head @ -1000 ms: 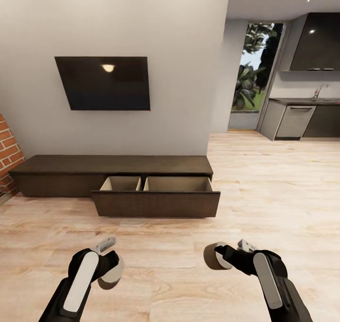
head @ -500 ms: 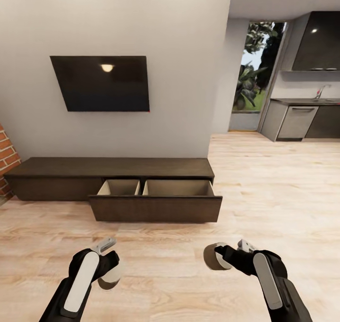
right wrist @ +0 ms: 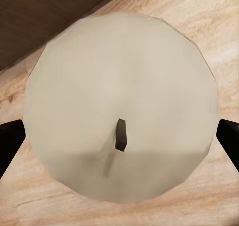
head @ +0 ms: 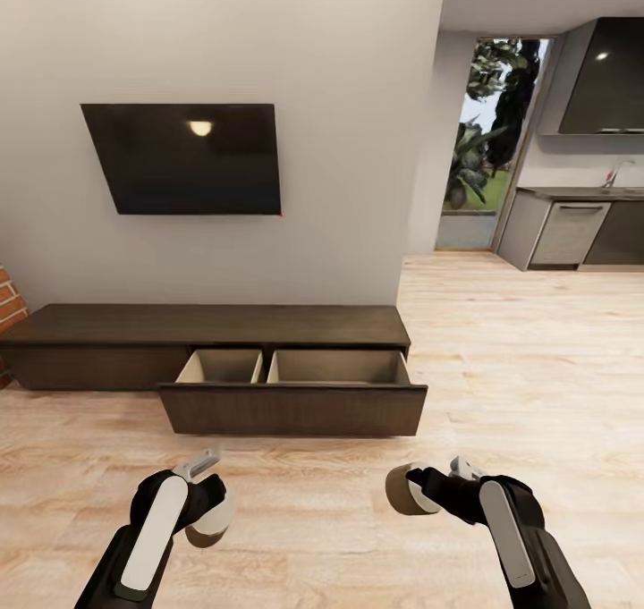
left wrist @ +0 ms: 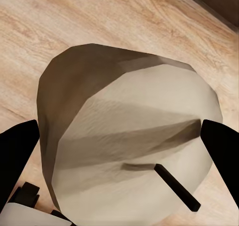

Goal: Place each of the two pumpkins and all three candles from the living room inside a cabinet in the living room (use any cabinet), then make sure every cabinet is closed, and position the cauldron so it is next to a table in the living room.

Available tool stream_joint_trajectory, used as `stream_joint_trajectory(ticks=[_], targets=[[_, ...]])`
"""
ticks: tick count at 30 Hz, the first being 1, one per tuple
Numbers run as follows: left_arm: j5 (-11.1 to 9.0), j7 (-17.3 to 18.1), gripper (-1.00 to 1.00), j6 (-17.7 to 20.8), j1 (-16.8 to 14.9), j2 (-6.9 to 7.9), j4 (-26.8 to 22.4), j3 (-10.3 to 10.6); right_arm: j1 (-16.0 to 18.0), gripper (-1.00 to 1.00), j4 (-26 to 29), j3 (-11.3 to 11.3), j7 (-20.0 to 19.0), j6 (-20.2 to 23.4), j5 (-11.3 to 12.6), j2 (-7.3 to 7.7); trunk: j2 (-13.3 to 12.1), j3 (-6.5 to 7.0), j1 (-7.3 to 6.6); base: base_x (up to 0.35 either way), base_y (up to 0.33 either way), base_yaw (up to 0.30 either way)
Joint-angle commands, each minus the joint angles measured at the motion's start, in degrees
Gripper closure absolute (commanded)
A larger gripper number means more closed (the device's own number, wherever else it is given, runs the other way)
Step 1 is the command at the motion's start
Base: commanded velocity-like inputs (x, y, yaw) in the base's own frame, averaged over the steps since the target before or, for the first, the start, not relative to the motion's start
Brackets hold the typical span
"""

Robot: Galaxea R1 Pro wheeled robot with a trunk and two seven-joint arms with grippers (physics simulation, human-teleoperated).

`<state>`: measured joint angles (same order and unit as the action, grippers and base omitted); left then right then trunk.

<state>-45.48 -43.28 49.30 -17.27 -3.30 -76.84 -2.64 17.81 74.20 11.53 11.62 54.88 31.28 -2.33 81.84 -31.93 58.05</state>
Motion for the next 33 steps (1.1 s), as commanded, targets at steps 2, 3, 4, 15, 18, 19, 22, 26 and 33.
stream_joint_trajectory(ticks=[2,3,4,15,18,19,22,26,33], targets=[[-0.6,-0.6,1.0,0.1,0.0,-0.04,-0.1,-0.1,0.0,1.0,0.1,0.1,0.5,0.2,0.8,-0.06,0.0,-0.06,0.02,0.159,0.0,0.0],[-0.6,-0.6,1.0,0.1,0.0,-0.04,-0.1,-0.1,0.1,1.0,0.1,0.1,0.5,0.1,0.8,-0.09,0.0,-0.06,0.02,0.156,0.0,0.0],[-0.6,-0.6,1.0,0.1,0.0,-0.04,-0.1,-0.1,0.0,1.0,0.1,0.2,0.5,0.1,0.8,-0.08,0.0,-0.06,0.02,0.156,0.0,0.0],[-0.6,-0.6,1.0,0.1,0.0,-0.04,-0.1,0.0,0.0,1.0,0.1,0.1,0.6,0.1,0.8,-0.11,0.0,-0.06,0.02,0.213,0.0,0.0],[-0.5,-0.6,1.0,0.1,0.0,-0.04,-0.1,0.3,0.0,1.0,0.1,0.0,0.6,0.1,0.8,-0.13,0.0,-0.06,0.02,0.256,0.0,0.0],[-0.5,-0.6,1.0,0.1,0.0,-0.04,-0.1,0.7,0.0,1.0,0.1,0.0,0.6,0.1,0.8,-0.1,0.0,-0.06,0.02,0.257,0.0,0.0],[-0.5,-0.6,1.0,0.1,0.0,-0.04,-0.1,1.4,0.0,1.0,0.1,0.0,0.6,0.1,0.8,-0.06,0.0,-0.06,0.02,0.258,0.0,0.0],[-0.5,-0.6,1.0,0.1,0.0,-0.04,-0.1,1.6,0.0,1.0,0.1,-0.1,0.6,0.1,0.8,-0.12,0.0,-0.06,0.02,0.271,0.0,0.0],[-0.5,-0.6,1.0,0.1,0.0,-0.02,-0.1,1.6,0.0,1.0,0.1,-0.1,0.6,0.1,0.8,-0.13,0.0,-0.06,0.02,0.278,0.0,0.0]])
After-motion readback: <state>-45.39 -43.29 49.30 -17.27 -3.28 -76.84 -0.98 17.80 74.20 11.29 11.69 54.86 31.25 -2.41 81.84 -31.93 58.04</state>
